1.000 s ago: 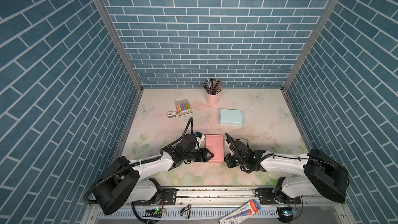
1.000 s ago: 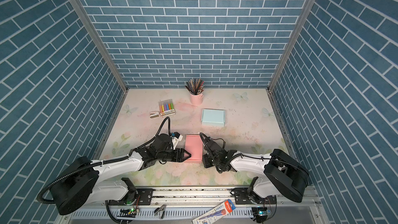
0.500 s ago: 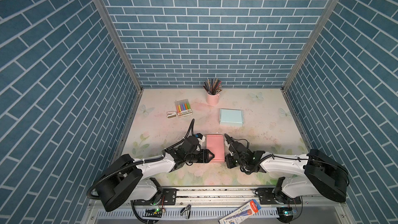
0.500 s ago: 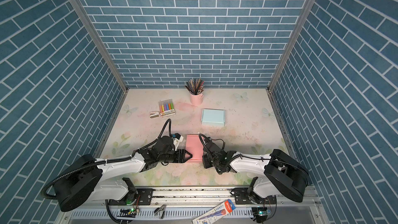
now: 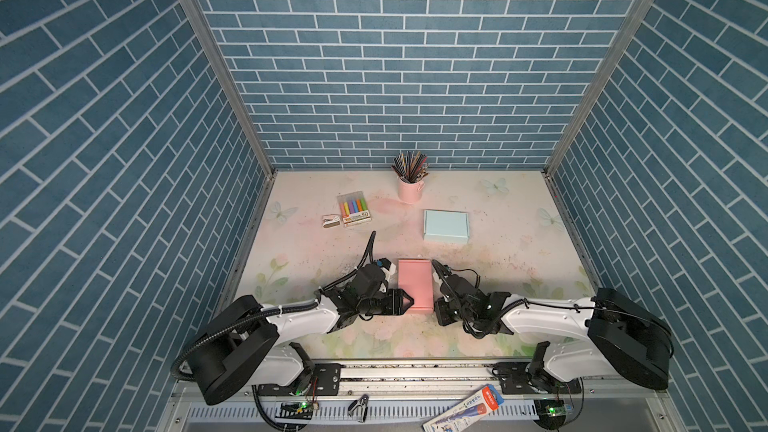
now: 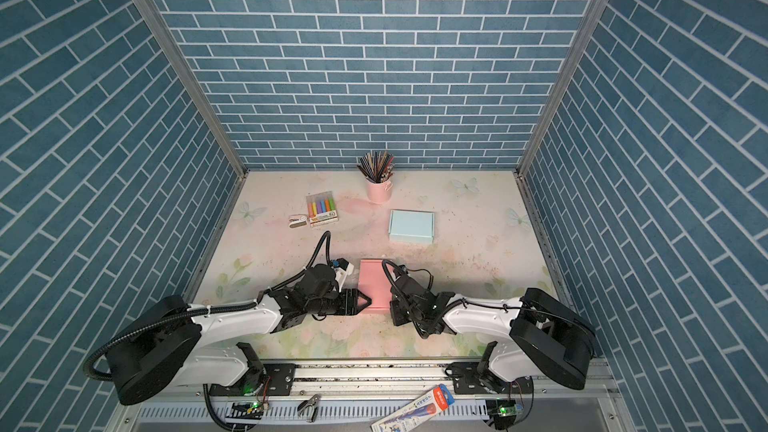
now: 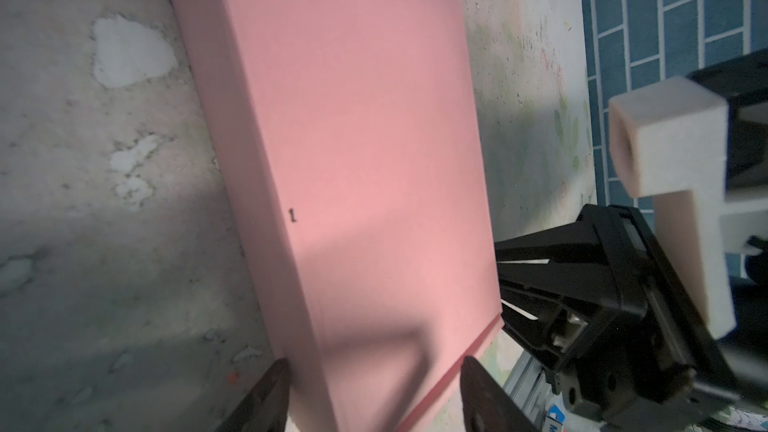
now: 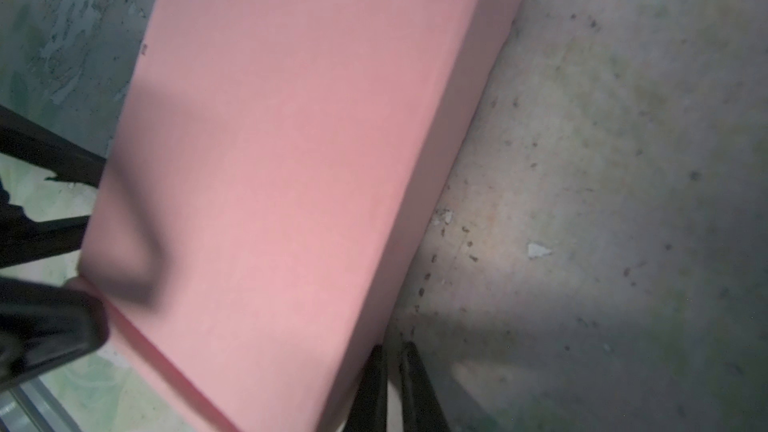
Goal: Fold the paper box
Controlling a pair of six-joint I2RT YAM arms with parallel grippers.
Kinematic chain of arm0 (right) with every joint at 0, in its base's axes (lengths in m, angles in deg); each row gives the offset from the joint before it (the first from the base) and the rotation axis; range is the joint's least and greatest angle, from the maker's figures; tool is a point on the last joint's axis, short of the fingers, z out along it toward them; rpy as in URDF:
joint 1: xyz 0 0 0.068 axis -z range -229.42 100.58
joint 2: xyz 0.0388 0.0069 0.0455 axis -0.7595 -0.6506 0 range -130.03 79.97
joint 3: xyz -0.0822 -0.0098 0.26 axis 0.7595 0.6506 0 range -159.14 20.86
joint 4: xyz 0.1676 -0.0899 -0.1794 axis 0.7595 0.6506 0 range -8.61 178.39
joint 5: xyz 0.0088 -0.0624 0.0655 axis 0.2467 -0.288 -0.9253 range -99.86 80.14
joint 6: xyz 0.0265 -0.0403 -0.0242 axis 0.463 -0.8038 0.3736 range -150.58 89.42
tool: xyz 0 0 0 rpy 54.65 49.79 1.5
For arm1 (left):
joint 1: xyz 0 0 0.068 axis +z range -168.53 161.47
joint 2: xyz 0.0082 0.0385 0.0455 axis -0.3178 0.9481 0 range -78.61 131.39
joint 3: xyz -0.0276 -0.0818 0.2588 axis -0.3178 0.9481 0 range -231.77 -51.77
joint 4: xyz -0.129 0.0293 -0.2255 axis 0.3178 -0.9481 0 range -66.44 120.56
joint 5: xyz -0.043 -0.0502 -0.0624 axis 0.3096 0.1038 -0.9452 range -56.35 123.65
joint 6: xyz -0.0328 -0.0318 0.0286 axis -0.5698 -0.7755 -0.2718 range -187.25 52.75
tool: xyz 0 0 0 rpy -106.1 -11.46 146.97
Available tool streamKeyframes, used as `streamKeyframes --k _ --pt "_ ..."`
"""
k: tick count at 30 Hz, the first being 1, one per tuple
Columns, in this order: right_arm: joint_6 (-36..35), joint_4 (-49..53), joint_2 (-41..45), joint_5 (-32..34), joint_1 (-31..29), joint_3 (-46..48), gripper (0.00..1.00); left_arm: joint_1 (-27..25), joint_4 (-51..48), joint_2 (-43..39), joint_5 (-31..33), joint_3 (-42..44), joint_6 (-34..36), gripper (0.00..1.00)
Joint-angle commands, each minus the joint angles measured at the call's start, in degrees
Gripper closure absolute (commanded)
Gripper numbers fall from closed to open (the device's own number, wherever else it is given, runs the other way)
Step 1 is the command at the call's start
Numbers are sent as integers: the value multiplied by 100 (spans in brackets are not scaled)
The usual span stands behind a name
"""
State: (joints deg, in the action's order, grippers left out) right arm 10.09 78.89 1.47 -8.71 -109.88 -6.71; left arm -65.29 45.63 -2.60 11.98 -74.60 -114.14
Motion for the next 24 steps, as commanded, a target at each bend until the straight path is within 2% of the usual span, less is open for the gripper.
streamKeyframes --k 1,9,14,20,24 --pt "-40 -352 -167 -341 -145 -94 87 37 77 7 -316 -156 119 35" --pt "-393 68 -504 -299 -334 -650 85 875 -181 28 -589 -142 661 31" --pt "-593 67 -684 -348 -525 -984 84 1276 -638 -250 -589 -241 983 28" --pt "-697 289 -334 -205 -496 -977 81 1675 -1342 -779 -538 -222 1308 21" --pt "-957 715 -107 -287 -239 -1013 77 1691 -1683 -1057 -410 -205 1394 19"
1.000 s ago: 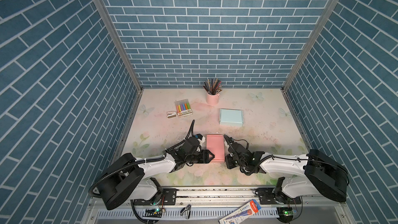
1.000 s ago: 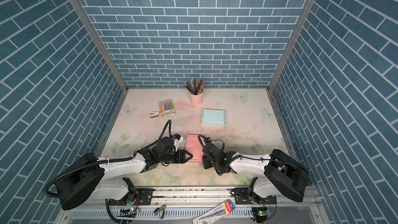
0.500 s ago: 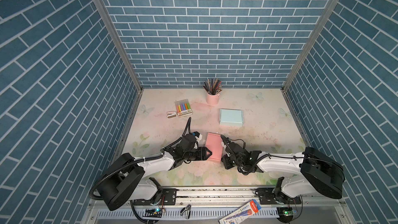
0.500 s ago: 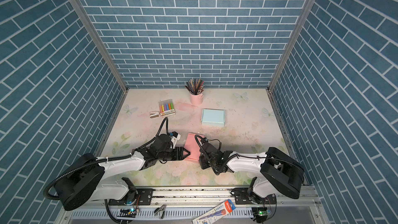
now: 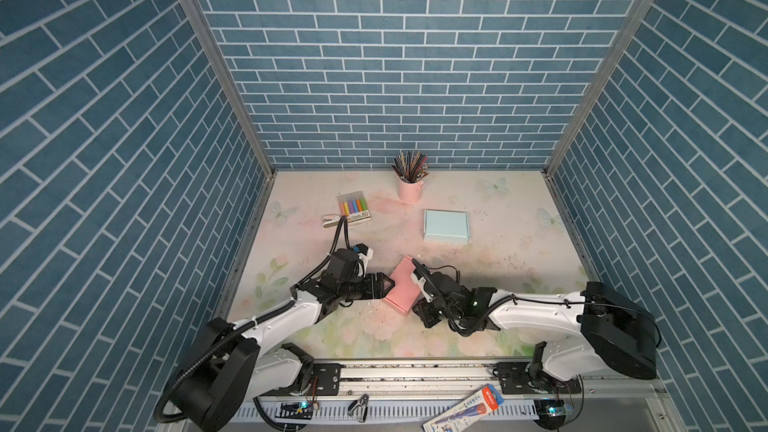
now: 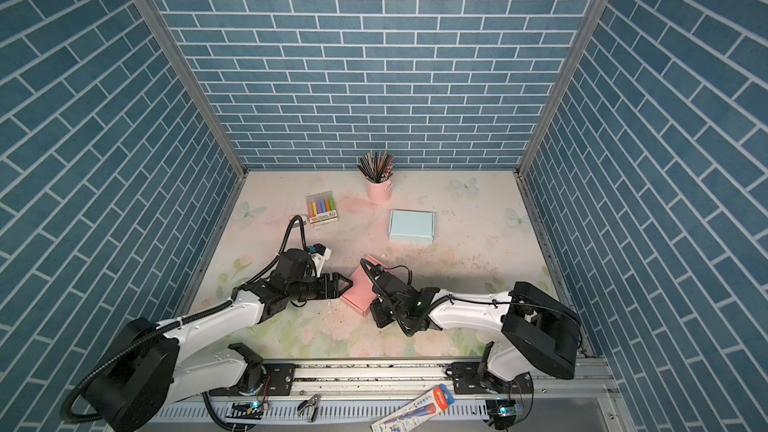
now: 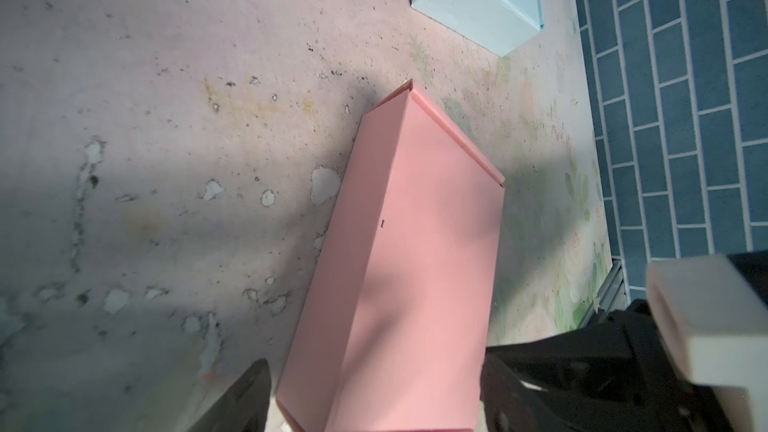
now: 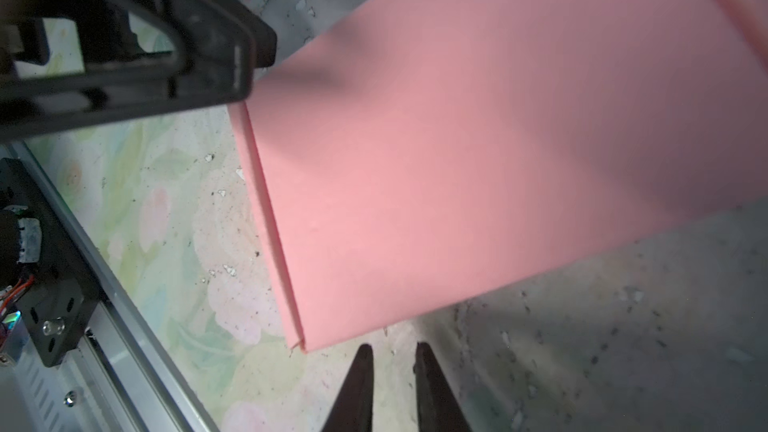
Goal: Fold the paper box
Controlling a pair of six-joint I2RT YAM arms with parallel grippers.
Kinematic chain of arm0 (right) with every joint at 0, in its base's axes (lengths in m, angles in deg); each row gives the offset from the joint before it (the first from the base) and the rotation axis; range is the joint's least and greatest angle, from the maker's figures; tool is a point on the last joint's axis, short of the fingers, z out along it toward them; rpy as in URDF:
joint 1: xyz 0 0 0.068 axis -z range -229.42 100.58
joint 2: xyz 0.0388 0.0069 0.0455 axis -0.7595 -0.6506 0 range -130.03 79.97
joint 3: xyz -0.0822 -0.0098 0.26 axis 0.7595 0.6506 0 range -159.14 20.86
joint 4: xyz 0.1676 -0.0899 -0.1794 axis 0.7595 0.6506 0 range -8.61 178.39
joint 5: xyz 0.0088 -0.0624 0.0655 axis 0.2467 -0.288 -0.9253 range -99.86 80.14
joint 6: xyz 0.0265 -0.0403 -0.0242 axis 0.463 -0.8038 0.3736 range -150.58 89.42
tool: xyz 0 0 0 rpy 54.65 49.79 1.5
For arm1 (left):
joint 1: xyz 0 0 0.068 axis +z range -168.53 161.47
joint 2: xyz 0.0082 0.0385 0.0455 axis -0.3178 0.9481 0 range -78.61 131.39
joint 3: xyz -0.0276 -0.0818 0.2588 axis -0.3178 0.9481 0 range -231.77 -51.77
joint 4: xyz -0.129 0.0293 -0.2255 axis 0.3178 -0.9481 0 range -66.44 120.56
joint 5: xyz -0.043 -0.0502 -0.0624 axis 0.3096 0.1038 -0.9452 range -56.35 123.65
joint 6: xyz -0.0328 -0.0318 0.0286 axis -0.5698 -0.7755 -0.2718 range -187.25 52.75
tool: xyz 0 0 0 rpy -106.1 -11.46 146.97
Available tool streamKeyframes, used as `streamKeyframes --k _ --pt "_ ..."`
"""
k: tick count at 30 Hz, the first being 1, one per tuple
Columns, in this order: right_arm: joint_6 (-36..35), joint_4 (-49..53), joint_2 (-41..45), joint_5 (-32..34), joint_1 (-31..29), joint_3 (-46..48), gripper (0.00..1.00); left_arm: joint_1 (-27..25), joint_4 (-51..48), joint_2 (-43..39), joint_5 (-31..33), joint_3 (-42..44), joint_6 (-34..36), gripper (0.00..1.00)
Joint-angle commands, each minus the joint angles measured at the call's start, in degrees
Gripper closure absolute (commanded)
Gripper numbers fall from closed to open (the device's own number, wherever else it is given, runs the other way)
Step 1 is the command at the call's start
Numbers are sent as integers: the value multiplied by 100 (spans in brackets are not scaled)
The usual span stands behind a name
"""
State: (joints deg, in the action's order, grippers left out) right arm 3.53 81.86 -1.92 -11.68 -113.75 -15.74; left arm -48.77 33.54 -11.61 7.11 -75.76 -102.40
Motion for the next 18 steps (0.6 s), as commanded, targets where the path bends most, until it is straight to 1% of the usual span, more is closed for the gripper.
streamKeyframes --k 1,5,7,11,14,18 --pt "-375 506 329 -2 236 -119 75 44 -538 -253 109 -67 203 19" --pt "-566 775 726 -240 737 -213 65 44 -830 -757 237 30 108 19" --pt "-673 827 833 -520 1061 -287 57 44 -894 -1001 127 90 26 17" --pt "-930 1017 752 -908 1631 -626 46 -18 -1013 -1503 2 277 -230 14" --pt "-1166 1177 481 -1053 1870 -991 43 -261 -1143 -1803 158 331 -420 12" --pt "-1374 1319 63 -1241 2075 -1415 42 -474 -1129 -1946 202 435 -618 12"
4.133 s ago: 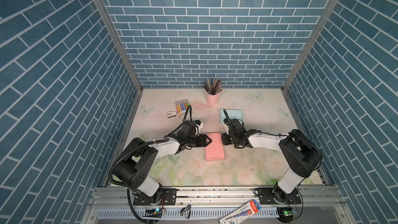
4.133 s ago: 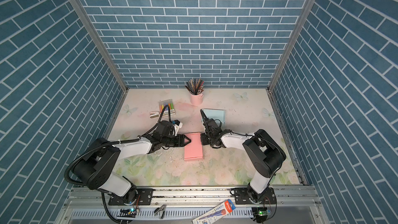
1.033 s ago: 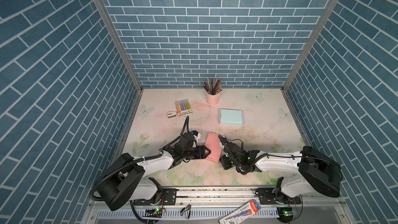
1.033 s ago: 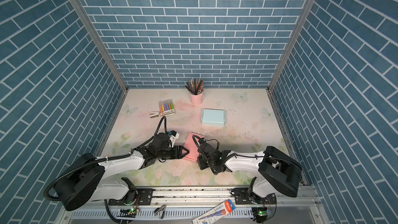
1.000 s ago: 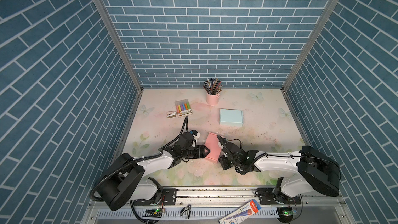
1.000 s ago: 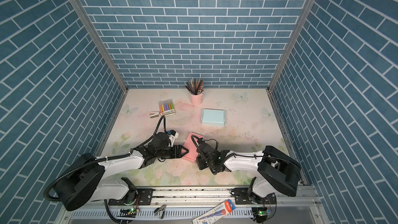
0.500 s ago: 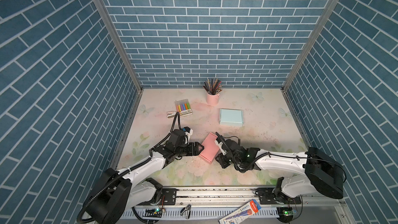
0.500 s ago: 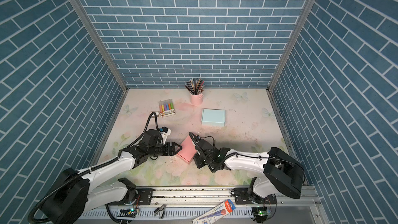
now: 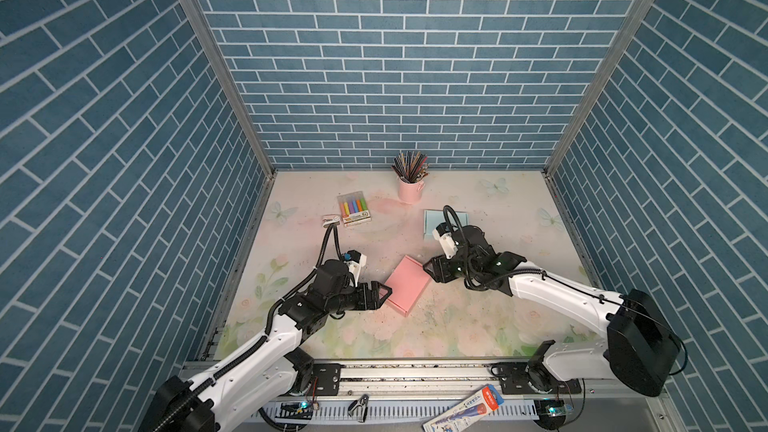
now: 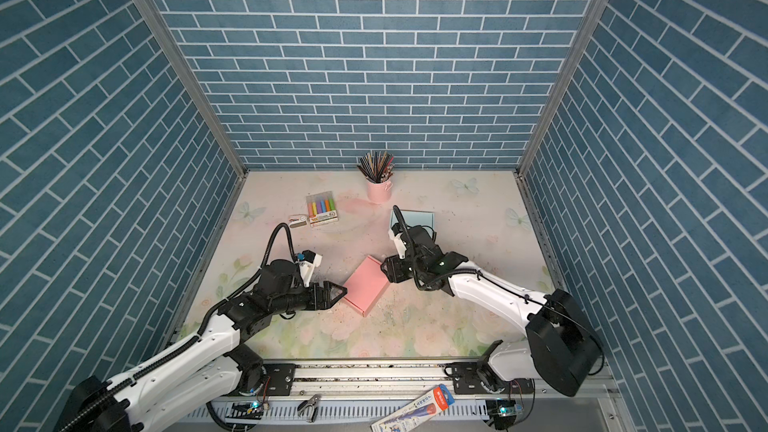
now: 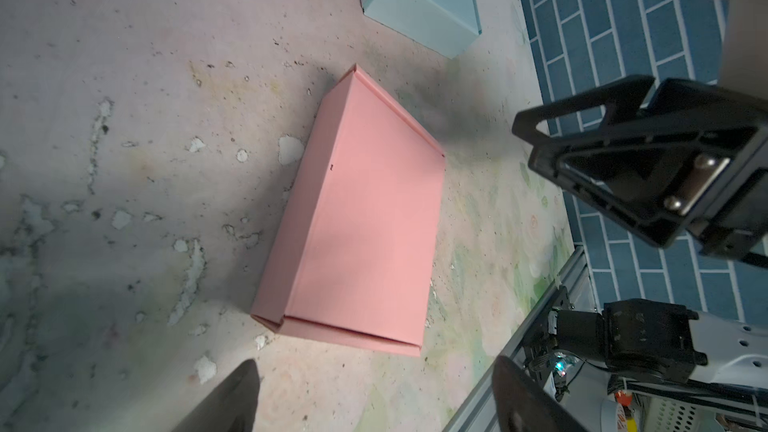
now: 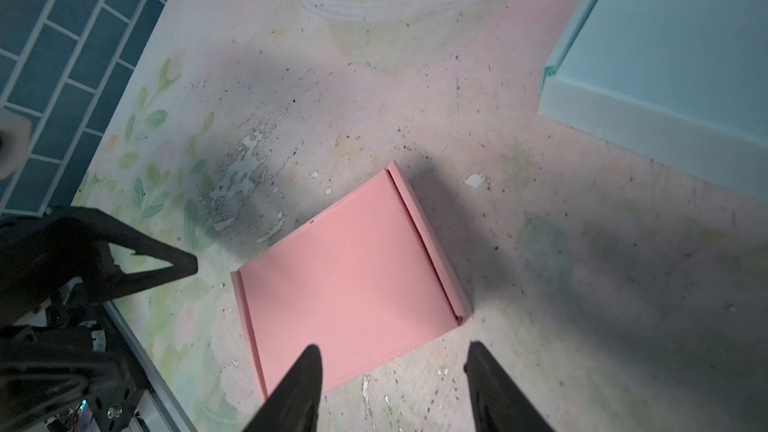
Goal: Fold the paper box
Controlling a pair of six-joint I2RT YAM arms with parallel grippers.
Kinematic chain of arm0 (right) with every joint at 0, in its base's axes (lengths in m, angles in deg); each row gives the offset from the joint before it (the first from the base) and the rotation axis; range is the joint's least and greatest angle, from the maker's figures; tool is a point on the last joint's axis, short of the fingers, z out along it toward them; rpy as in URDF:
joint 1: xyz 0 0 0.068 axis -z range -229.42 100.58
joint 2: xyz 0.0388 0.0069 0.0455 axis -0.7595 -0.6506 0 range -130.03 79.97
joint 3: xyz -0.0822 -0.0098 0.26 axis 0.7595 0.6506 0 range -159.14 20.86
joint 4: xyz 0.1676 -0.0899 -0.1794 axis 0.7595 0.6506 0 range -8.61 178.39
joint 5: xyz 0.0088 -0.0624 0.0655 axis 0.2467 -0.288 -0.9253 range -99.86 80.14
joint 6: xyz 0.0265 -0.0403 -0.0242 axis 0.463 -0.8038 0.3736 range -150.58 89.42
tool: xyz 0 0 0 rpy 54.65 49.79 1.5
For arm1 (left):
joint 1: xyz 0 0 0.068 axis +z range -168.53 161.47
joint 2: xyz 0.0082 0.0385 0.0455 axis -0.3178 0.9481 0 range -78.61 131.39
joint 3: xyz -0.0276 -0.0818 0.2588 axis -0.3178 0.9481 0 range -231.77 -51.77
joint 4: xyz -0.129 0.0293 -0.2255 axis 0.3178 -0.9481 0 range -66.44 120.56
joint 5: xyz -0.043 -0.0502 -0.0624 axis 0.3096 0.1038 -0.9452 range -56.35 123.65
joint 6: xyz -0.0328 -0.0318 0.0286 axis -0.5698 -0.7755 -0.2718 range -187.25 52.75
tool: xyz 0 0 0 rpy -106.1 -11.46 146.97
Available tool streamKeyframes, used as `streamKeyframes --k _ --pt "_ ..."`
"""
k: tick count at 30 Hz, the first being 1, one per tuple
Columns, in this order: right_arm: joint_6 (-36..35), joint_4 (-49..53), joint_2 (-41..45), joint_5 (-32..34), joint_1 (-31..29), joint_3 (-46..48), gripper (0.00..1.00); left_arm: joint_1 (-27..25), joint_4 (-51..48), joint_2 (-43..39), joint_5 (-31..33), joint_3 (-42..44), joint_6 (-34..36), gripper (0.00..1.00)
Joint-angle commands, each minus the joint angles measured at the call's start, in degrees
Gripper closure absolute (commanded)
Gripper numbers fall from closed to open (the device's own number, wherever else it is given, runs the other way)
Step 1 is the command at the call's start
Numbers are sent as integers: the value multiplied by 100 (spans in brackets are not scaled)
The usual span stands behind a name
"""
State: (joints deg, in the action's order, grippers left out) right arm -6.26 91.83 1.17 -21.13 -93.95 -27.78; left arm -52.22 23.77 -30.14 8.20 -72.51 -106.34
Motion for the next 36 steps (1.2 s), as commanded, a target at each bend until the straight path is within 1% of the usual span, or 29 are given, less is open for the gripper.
streamKeyframes --k 1,6,10,13,17,24,36 --pt "-425 319 -350 -361 136 -293 42 -190 -124 -113 123 129 -271 12" --pt "-517 411 -881 -530 360 -716 42 -635 330 0 245 304 -642 12" --pt "-549 476 -1311 -648 486 -988 42 -1139 893 331 417 352 -874 12" --pt "-595 448 -1591 -724 492 -1111 42 -1304 1307 598 455 428 -1024 12" --pt "-621 460 -1893 -802 497 -1248 42 -1321 1694 809 468 508 -1135 12" --pt "-638 313 -2067 -819 496 -1167 42 -1315 1773 956 571 519 -1127 12" --pt "-595 141 -2060 -1028 474 -920 58 -1291 2057 1310 697 450 -1129 12"
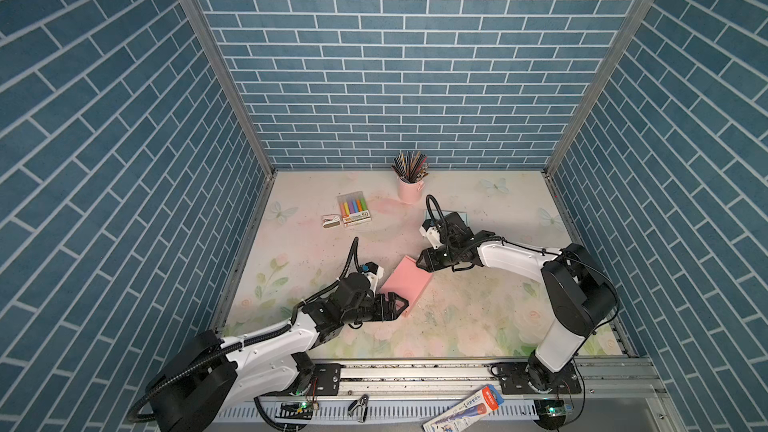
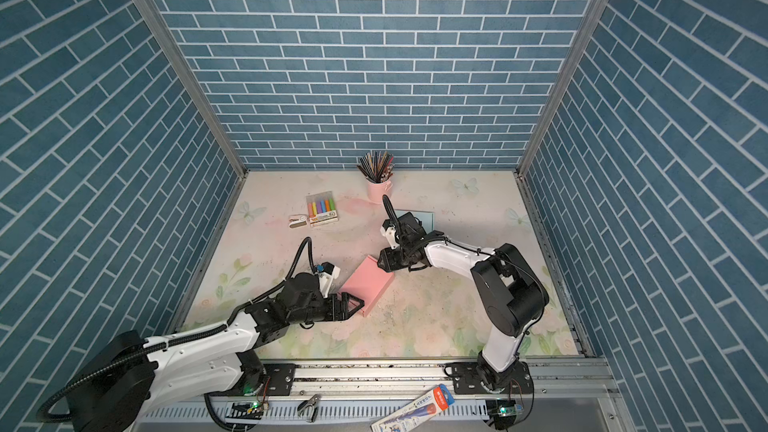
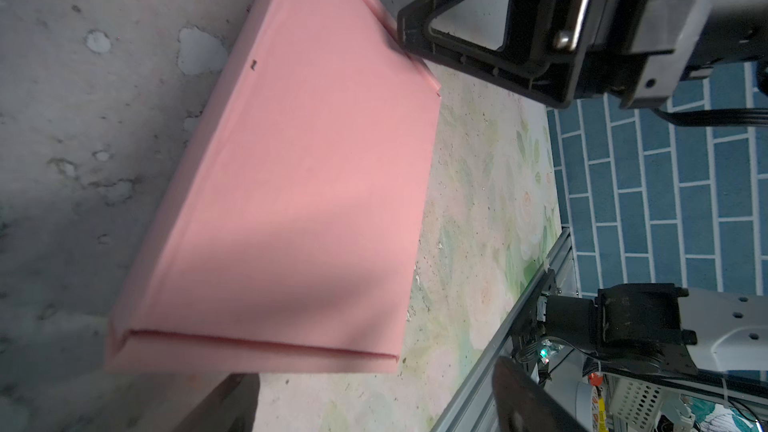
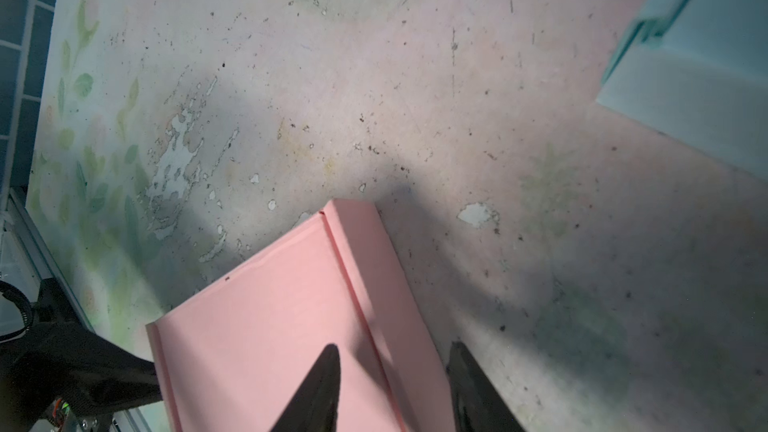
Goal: Fold the paper box
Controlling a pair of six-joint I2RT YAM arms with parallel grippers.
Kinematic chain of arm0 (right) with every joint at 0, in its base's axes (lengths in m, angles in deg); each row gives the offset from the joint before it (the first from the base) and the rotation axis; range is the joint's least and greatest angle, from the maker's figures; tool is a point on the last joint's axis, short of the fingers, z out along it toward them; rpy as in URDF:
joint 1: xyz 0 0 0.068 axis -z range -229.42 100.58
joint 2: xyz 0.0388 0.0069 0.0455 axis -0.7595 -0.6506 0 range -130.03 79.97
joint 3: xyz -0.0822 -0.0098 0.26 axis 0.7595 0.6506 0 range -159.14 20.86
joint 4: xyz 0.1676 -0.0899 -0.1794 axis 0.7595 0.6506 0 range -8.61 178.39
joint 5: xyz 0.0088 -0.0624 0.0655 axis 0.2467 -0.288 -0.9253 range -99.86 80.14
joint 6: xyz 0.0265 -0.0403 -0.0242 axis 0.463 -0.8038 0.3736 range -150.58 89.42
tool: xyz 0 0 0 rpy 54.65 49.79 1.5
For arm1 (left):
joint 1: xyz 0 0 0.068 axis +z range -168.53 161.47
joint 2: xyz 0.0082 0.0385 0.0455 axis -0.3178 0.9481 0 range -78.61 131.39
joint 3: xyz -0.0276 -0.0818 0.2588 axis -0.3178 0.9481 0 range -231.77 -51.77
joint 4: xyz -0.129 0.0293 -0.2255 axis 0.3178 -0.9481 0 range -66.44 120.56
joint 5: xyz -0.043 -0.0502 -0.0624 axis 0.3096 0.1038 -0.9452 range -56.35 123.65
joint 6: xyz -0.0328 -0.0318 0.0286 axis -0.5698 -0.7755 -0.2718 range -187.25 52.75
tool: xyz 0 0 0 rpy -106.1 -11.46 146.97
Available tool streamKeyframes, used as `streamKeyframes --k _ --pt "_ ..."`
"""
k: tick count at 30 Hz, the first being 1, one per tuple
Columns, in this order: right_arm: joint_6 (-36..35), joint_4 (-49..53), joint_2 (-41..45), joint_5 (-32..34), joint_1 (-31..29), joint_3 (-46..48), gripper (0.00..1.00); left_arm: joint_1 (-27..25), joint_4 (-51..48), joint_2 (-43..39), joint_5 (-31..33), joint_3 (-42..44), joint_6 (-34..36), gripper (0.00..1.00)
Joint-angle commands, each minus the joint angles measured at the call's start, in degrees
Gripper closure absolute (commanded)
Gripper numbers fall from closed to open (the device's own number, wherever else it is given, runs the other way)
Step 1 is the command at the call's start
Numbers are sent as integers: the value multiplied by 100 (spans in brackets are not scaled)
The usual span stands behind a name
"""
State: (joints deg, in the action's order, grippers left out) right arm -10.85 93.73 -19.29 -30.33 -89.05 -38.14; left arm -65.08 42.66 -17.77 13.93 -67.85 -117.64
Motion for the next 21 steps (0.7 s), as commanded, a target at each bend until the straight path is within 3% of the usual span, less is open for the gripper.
streamKeyframes --k 1,21 --pt "-136 -47 -8 -98 -23 141 59 -17 172 126 120 -41 11 12" --pt "223 -257 618 -179 -341 979 64 329 161 440 5 -262 257 14"
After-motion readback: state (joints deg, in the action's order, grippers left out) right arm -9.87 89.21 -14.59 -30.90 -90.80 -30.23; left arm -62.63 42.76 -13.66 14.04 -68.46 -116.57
